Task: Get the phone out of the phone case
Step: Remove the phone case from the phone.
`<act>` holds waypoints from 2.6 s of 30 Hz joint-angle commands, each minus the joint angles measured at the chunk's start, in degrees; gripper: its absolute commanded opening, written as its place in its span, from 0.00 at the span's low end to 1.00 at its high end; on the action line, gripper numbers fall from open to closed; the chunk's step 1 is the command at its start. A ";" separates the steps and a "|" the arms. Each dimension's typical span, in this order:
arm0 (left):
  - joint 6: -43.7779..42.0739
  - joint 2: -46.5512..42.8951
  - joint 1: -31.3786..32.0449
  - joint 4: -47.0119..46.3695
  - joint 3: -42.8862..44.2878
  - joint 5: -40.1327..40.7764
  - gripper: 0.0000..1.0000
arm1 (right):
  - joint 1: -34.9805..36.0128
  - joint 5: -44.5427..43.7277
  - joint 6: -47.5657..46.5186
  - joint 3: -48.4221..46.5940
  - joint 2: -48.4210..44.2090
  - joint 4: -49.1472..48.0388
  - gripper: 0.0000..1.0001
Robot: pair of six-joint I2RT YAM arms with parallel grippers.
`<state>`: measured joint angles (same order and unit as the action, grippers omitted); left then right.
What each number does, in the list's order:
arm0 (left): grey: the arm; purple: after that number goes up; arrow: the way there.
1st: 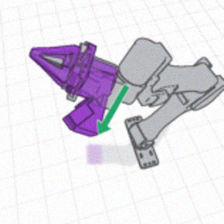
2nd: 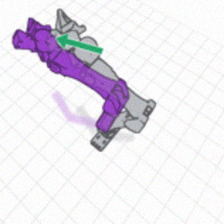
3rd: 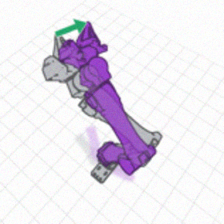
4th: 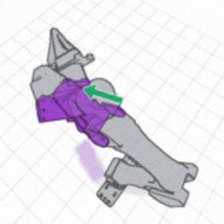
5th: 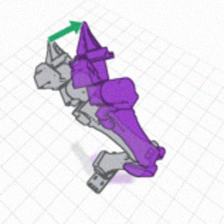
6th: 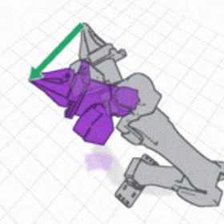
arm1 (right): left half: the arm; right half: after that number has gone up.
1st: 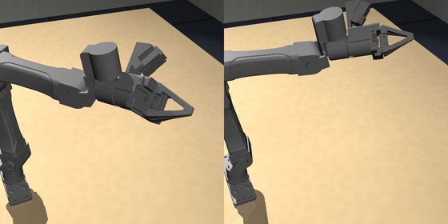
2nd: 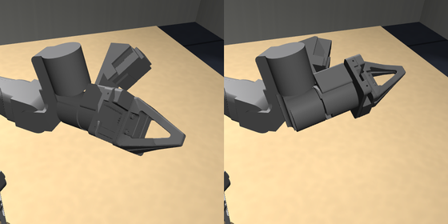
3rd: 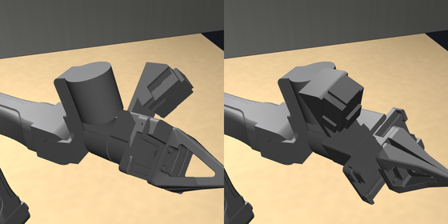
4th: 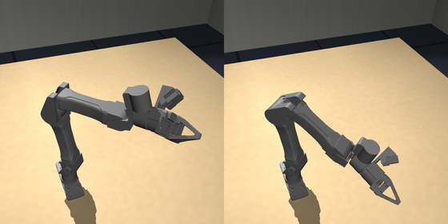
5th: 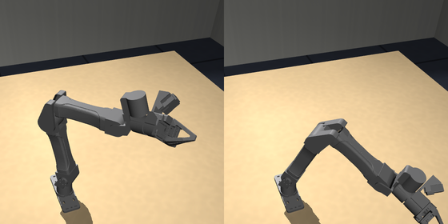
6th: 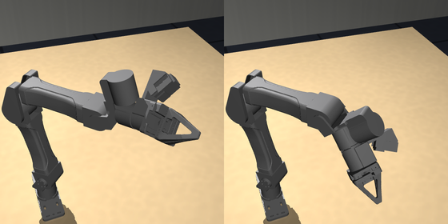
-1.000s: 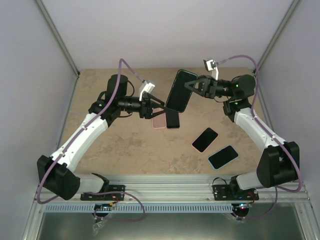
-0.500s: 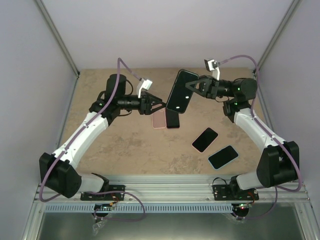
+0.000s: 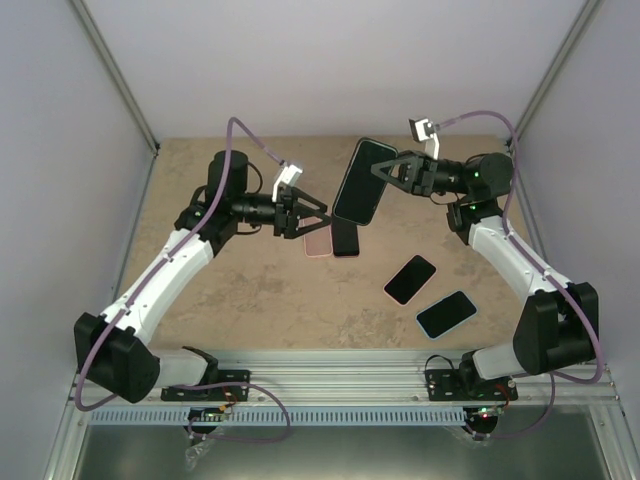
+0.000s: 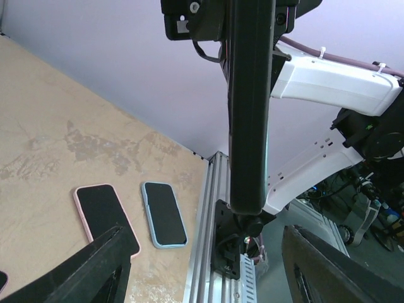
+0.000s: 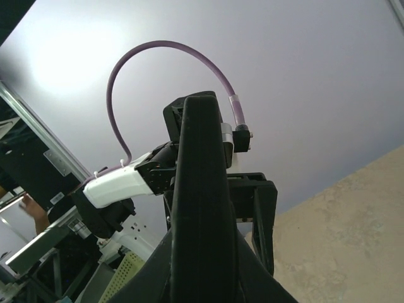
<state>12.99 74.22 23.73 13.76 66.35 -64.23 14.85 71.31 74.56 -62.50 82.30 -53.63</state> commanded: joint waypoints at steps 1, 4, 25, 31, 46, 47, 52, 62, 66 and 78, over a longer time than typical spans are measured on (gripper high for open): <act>1.97 -0.51 0.35 -3.68 0.11 -0.36 0.67 | -0.17 -1.87 -1.50 -0.29 -0.83 -0.15 0.00; 2.34 -0.04 0.65 -3.77 0.53 0.88 0.67 | -0.16 -1.87 -1.95 -0.30 -0.85 0.26 0.00; 2.03 1.93 0.32 -2.46 -0.01 11.33 0.58 | -0.06 -1.40 1.61 -0.17 -0.55 -4.02 0.00; 3.25 2.64 0.18 -3.11 0.55 11.33 0.57 | 0.06 -1.09 2.86 -0.09 -0.45 -5.50 0.01; 3.31 3.72 0.18 -3.13 0.14 14.77 0.56 | 3.49 -1.61 13.76 2.21 0.03 -19.84 0.01; 3.33 3.89 0.18 -3.17 0.18 14.90 0.57 | 3.74 -1.72 14.29 2.46 0.11 -20.60 0.01; 3.98 4.47 0.18 -3.82 0.10 14.51 0.55 | 5.35 -2.08 16.20 3.32 0.56 -22.79 0.01; 6.03 4.58 0.18 -6.60 0.28 9.62 0.51 | 9.67 -1.88 16.66 5.57 1.85 -23.67 0.01; 6.58 4.00 0.18 -7.85 0.03 7.17 0.50 | 10.88 -0.87 14.36 6.31 2.11 -21.53 0.01; 2.38 2.65 0.18 -4.37 0.48 7.46 0.49 | 13.18 7.51 -6.16 8.33 0.01 2.22 0.01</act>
<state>15.35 76.49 24.05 13.76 65.80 -63.55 23.03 65.95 77.30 -55.42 84.58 -61.56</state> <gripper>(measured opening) 0.484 0.112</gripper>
